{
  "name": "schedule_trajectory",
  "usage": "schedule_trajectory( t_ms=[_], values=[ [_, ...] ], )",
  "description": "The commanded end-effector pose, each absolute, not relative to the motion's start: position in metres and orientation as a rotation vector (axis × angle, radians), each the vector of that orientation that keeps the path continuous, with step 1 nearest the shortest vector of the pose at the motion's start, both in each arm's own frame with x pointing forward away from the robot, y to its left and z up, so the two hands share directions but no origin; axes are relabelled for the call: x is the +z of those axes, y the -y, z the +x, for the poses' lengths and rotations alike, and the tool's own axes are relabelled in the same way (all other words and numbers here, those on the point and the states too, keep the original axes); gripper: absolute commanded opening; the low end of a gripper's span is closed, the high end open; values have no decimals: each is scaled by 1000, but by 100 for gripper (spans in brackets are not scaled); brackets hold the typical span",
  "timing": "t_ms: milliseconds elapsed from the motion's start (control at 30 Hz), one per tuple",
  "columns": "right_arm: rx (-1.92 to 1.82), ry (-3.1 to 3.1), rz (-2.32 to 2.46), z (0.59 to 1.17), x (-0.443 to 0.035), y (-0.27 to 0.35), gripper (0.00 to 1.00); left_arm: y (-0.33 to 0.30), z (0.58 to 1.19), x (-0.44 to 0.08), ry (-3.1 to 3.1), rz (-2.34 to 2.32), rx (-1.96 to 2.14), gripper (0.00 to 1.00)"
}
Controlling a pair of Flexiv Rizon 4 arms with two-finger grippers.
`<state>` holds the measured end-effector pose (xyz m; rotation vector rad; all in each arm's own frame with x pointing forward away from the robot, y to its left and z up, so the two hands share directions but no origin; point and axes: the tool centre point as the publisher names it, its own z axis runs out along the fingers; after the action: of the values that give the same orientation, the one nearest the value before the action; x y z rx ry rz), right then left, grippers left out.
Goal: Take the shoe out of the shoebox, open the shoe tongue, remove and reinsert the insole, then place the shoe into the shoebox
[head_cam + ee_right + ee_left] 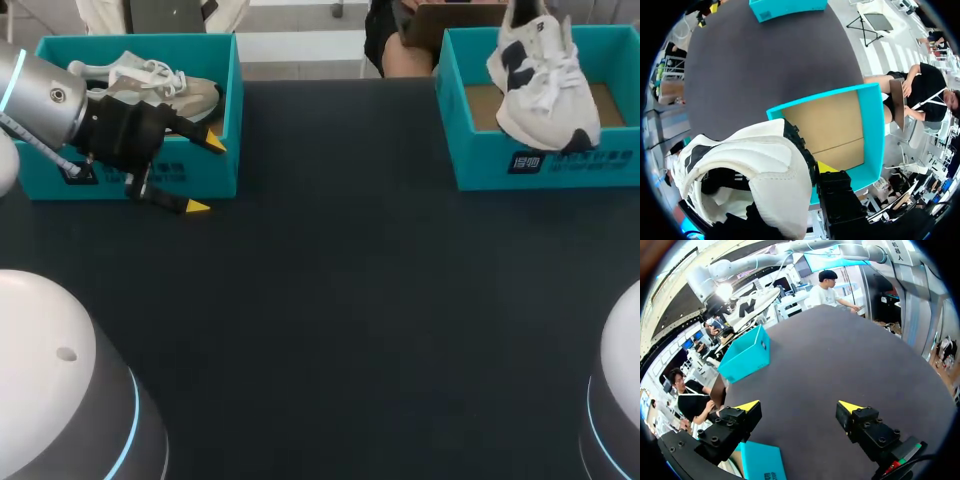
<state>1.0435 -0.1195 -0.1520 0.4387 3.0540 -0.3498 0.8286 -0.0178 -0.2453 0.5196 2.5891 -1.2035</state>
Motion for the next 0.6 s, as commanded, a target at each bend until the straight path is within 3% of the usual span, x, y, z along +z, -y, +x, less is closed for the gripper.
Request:
schedule_trajectory(
  t_ms=[33, 600],
  values=[
    [-292, -3061, 433, 1045, -159, 164, 0, 18, 828, -245, -2591, 520, -1201, 100],
    [-391, -3071, 590, 1082, -186, 325, 0, 18, 828, -245, -2591, 520, -1201, 100]
  ],
)
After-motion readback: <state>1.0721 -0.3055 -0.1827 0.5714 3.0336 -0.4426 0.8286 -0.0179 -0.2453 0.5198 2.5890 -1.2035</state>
